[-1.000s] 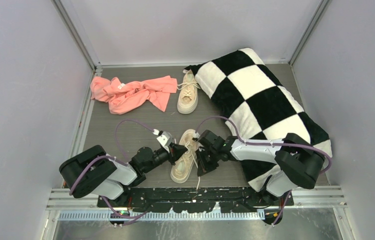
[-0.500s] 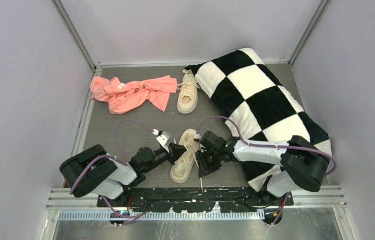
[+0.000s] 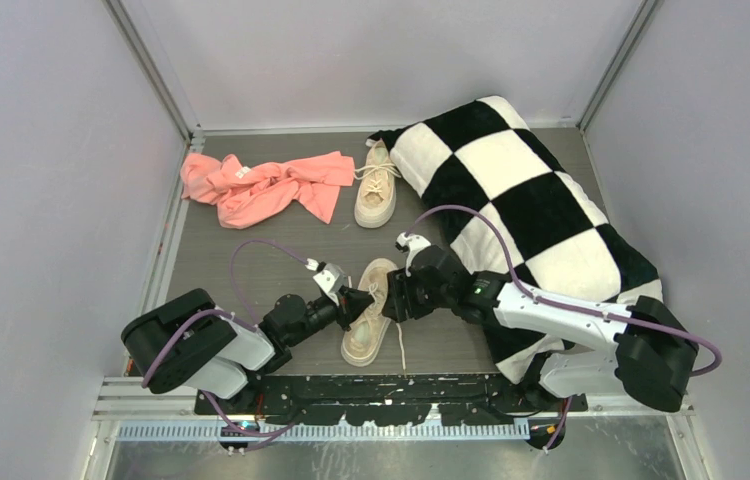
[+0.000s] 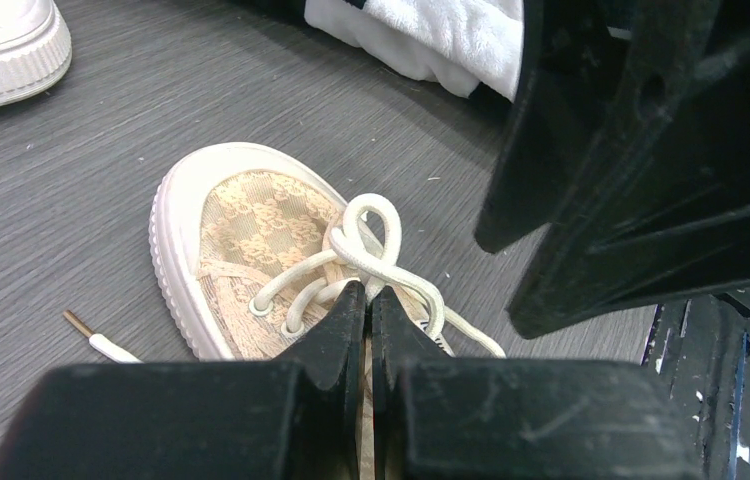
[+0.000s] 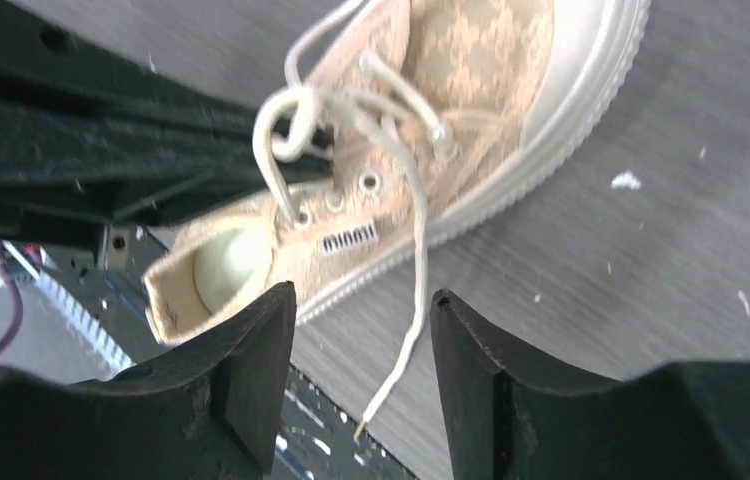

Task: Tie the shoes
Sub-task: Wrap the shoelace around the shoelace.

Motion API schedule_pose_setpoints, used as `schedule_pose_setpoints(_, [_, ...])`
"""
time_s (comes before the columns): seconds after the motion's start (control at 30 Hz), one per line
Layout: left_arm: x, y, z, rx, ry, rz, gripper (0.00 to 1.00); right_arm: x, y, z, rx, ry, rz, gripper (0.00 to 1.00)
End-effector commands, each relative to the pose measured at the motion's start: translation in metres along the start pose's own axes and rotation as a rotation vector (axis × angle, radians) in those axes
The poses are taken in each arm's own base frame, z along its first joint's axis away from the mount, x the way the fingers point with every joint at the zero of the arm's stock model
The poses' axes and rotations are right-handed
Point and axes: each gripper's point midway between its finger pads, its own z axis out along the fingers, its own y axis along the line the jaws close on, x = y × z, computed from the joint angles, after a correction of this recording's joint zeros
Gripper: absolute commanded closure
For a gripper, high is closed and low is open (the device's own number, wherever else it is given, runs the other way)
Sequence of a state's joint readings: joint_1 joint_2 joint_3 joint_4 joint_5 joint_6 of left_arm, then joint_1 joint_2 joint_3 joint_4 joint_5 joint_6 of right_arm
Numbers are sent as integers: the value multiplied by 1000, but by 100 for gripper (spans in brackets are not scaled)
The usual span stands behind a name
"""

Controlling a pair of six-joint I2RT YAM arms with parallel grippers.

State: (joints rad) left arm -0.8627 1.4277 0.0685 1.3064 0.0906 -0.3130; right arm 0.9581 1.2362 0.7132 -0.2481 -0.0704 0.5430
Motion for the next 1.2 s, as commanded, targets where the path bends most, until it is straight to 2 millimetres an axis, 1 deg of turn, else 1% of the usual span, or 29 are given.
schedule_pose_setpoints(0.0, [-21,-3,4,12,-81,10,100,-56,11,8,0,-205,12,42])
schedule_pose_setpoints(0.03, [-21,-3,3,13,-81,10,100,-59,9,10,11,-217,14,42])
schedule_pose_setpoints(0.1, [-21,-3,3,13,-82,9,100,-61,11,14,-1,-232,10,41])
schedule_pose_setpoints(0.2, [-21,-3,3,14,-81,9,100,-67,17,17,-34,-255,3,40])
schedule_pose_setpoints(0.43, [-21,0,3,-2,-81,10,100,-72,16,25,-51,-280,23,37])
schedule_pose_setpoints(0.53, [-21,1,4,-7,-76,10,100,-72,17,26,-97,-281,58,37])
schedule_pose_setpoints(0.7, [-23,1,5,-11,-76,8,100,-73,13,27,-117,-279,84,40])
schedule_pose_setpoints(0.77, [-24,1,5,-13,-80,10,100,-72,17,25,-151,-265,86,40])
schedule_pose_setpoints(0.93, [-26,1,6,-14,-80,10,100,-71,25,10,-190,-248,83,36])
schedule_pose_setpoints(1.07, [-26,1,5,-18,-70,12,100,-85,16,-1,-172,-310,115,34])
schedule_pose_setpoints(1.13, [-26,1,4,-21,-67,15,100,-94,12,-4,-171,-343,151,38])
schedule_pose_setpoints(1.17, [-26,2,4,-22,-66,16,100,-98,11,-4,-176,-349,166,42])
